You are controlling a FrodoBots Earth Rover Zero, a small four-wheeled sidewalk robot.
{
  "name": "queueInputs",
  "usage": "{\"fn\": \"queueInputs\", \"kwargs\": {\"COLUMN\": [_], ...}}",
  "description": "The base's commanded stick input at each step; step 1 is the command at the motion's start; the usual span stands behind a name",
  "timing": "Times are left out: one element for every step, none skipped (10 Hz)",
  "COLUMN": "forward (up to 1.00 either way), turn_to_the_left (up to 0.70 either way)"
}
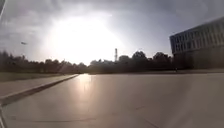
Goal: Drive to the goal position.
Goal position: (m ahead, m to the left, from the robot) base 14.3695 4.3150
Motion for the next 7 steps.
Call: {"fn": "queueInputs", "kwargs": {"forward": [0.7, 0.7, 0.7, 0.7, 0.7, 0.7, 0.7], "turn_to_the_left": [0.0, 0.0, 0.0, 0.0, 0.0, 0.0, 0.0]}}
